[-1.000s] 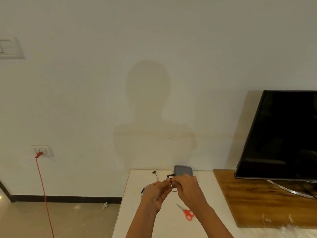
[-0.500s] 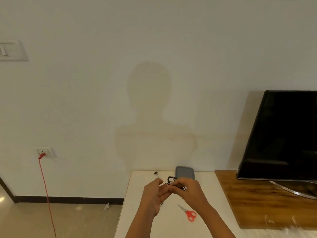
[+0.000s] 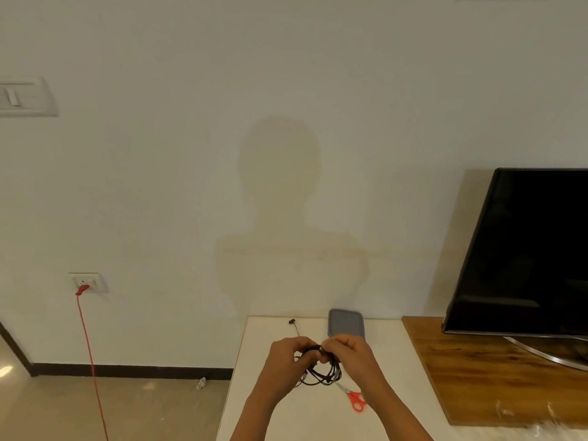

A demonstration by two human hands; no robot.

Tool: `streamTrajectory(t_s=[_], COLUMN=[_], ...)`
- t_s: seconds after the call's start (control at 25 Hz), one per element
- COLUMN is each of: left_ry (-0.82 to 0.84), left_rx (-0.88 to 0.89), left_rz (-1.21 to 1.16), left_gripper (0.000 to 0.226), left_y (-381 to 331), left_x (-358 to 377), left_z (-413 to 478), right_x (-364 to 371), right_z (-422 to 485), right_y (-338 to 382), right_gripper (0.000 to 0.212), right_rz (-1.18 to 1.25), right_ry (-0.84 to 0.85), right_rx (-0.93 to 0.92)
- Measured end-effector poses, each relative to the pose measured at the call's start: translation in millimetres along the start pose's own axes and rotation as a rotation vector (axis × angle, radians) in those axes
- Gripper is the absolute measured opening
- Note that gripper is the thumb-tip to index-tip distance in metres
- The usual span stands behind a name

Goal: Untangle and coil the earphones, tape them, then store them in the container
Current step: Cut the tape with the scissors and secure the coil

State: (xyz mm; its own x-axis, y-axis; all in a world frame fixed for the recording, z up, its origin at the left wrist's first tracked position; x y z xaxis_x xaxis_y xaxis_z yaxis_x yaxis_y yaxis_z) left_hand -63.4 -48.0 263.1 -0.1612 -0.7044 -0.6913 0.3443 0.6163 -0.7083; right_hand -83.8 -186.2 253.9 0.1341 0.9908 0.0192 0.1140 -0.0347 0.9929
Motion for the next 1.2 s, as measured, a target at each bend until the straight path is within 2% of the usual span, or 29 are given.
streamTrajectory(t_s=[0.2, 0.44, 0.6, 0.68, 0.76, 0.84, 0.92, 0.96, 1.0, 1.12, 1.2], left_ry=[-0.112, -0.167, -0.185, -0.203, -0.201, -0.186, -0.162, -0.154, -0.15, -0.144, -0.141], left_rx=[-0.016, -0.079, -0.168, -0.19, -0.173, -0.153, -0.143, -0.139, -0.137, -0.128, -0.12], left_rz=[0.012, 0.058, -0.039, -0.079, -0.08, -0.081, -0.081, -0.08, -0.08, -0.056, -0.033], left_gripper=[0.015, 0.03, 0.028, 0.021, 0.018, 0.019, 0.019, 0.019, 0.019, 0.017, 0.013], left_y=[-2.1, -0.5, 6.6, 9.6, 9.7, 9.0, 7.6, 6.5, 6.0, 5.6, 5.1], left_x=[-1.9, -3.4, -3.1, -3.8, -4.5, -3.4, -0.7, -0.5, -0.8, 0.2, 1.6], left_z=[-3.6, -5.3, -8.1, -8.5, -8.1, -7.1, -6.2, -6.4, -6.6, -5.9, -5.6], right_x=[-1.5, 1.4, 0.5, -3.8, -3.0, 6.1, 5.7, 6.5, 6.4, 6.2, 4.6], right_z=[5.3, -2.0, -0.8, -9.4, -23.0, -30.9, -28.8, -29.0, -24.0, -20.5, -14.9], right_y=[-20.7, -26.7, -32.8, -20.9, 0.0, 7.7, 7.1, 8.9, 7.3, 9.6, 5.8], right_gripper=[0.027, 0.025, 0.028, 0.017, 0.021, 0.014, 0.042, 0.032, 0.01, 0.025, 0.019], right_rz=[-0.028, 0.06, 0.039, -0.02, -0.163, -0.269, -0.342, -0.333, -0.329, -0.308, -0.314], right_ry=[-0.086, -0.131, -0.186, -0.239, -0.252, -0.206, -0.202, -0.2, -0.183, -0.141, -0.123], right_rx=[0.306, 0.294, 0.195, -0.026, -0.297, -0.387, -0.395, -0.375, -0.368, -0.333, -0.292])
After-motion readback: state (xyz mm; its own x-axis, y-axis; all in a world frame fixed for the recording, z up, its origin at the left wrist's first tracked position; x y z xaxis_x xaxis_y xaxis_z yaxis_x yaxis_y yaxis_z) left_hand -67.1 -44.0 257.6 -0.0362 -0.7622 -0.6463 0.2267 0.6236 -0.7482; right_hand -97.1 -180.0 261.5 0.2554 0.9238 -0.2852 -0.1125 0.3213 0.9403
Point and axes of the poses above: each hand's wrist, its own z-axis towards the middle knuckle, its own x-axis out of the palm, y = z × x, the point moved 8 cm from there along z, towards the middle knuckle, and after that the axes turned 15 degrees about z, right-handed, at the moved point
